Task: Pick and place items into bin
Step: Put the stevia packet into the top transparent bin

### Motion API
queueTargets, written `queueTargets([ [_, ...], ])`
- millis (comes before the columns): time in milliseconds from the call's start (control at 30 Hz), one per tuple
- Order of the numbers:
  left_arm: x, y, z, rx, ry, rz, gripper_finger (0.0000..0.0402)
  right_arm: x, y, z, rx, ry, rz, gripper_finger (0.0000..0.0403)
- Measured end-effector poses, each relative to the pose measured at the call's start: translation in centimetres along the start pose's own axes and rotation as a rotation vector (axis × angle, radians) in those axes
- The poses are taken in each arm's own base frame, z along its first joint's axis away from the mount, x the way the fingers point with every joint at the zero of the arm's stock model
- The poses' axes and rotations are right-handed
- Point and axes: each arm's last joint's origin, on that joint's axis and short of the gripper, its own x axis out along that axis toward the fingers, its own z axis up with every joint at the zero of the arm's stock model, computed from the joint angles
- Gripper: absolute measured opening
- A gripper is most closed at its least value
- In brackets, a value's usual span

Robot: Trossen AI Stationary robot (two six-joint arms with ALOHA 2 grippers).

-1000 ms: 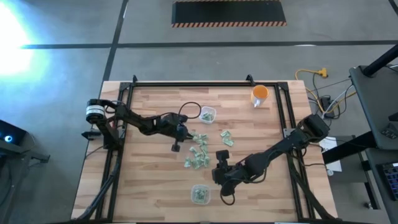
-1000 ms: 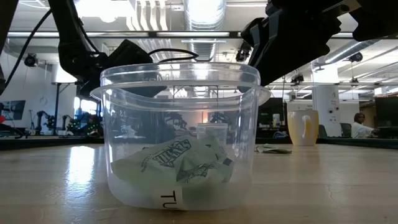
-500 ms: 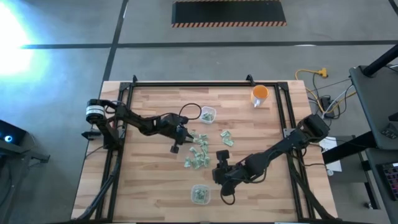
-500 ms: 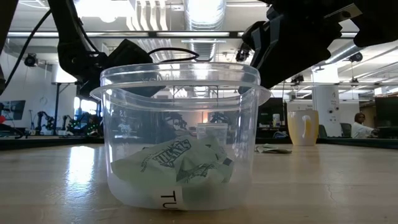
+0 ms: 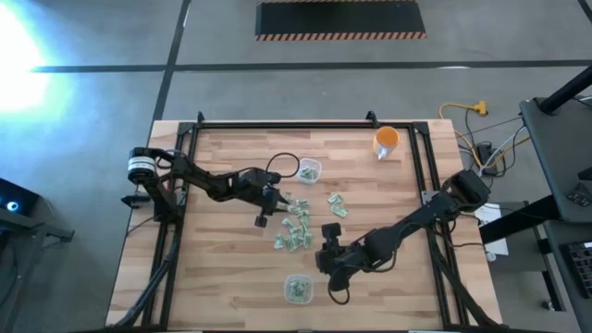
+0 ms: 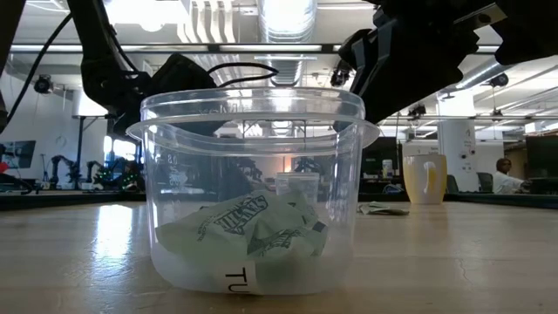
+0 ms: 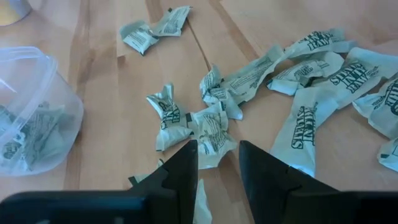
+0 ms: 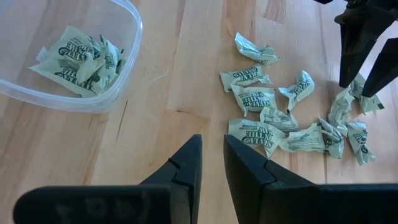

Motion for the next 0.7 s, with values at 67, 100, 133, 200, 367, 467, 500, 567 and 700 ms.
queueTargets([
  [67,0.0,0.0,0.0,0.0,0.0,-0.001,0.0101,0.0,0.0,0.0,0.0,0.0,0.0,0.0057],
  [100,0.1,-0.1,0.0,0.002,-0.001,-0.003,0.0101,0.0,0.0,0.0,0.0,0.0,0.0,0.0057],
  [133,0.2,-0.1,0.0,0.004,-0.003,-0.004,0.0101,0.0,0.0,0.0,0.0,0.0,0.0,0.0057],
  [200,0.4,-0.3,-0.2,0.005,0.002,-0.01,0.0101,0.0,0.0,0.0,0.0,-0.001,0.0,0.0057],
  [367,1.6,-0.1,-0.5,0.002,0.024,-0.021,0.0101,0.0,0.0,0.0,0.002,-0.005,0.001,0.0057],
  [467,2.0,0.1,-0.3,0.003,0.022,-0.012,0.0101,0.0,0.0,0.0,0.002,-0.005,0.001,0.0057],
  [500,2.0,0.1,-0.2,0.002,0.019,-0.011,0.01,0.0,0.0,0.0,0.002,-0.005,0.001,0.0057],
  [567,2.0,0.1,-0.1,0.001,0.017,-0.01,0.0098,0.1,0.0,0.0,0.001,-0.004,0.001,0.0057],
  [700,2.0,0.2,-0.1,-0.001,0.019,-0.003,0.008,0.1,0.0,-0.1,-0.001,-0.003,0.001,0.0057],
])
